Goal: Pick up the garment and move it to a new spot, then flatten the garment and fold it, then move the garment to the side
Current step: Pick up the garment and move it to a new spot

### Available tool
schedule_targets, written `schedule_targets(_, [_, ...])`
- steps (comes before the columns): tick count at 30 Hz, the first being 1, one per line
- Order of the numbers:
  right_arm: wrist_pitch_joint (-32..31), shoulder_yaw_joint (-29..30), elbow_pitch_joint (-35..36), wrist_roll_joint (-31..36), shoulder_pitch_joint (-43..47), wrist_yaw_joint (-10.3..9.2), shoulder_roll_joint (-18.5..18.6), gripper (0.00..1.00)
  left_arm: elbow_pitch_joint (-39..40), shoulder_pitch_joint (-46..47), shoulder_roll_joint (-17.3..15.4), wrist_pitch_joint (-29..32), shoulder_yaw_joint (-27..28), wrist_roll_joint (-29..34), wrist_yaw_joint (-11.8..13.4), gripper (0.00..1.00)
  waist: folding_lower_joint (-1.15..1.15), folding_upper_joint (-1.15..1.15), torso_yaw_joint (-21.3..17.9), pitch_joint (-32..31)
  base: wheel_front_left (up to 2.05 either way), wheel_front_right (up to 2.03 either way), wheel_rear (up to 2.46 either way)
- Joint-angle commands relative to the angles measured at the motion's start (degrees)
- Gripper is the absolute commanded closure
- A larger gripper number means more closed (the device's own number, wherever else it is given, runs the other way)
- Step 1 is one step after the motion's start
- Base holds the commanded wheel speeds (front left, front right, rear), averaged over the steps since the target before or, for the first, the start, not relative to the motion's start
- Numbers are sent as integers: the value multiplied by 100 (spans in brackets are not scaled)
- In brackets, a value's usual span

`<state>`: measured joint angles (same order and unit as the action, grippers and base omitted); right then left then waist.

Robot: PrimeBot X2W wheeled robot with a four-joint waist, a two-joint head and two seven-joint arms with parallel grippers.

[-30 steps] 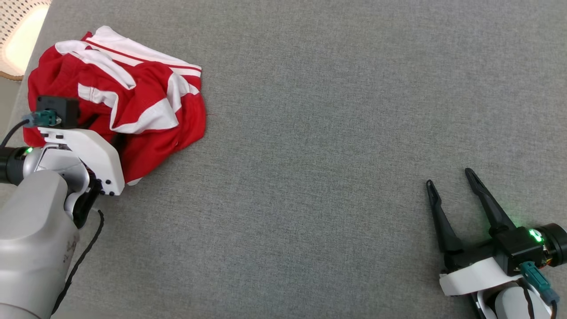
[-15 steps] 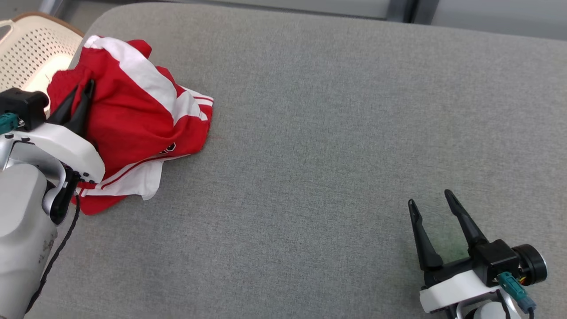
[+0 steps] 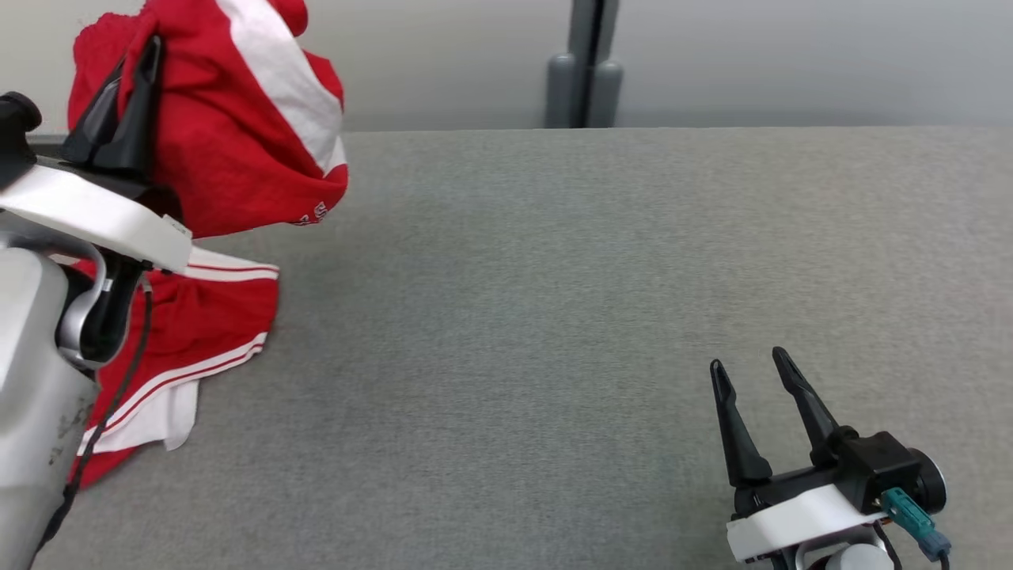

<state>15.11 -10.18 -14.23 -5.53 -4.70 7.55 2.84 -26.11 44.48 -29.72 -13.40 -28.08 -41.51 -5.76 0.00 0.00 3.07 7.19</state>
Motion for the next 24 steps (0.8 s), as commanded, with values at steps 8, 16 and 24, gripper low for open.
schedule_targets(8, [8,61,142,-421,-177,-12,9,0,1011,-314,368,158,-59,-183,391,100,0,0,-1569,29,0,0,0])
schedule_targets(16, [8,137,248,-721,-241,-11,7,0,903,-473,846,-30,-344,102,615,100,0,0,-2402,491,0,0,0])
schedule_targets(24, [8,129,356,-856,-355,-11,8,0,111,-860,1355,-175,-931,930,654,100,0,0,-2663,1051,0,0,0])
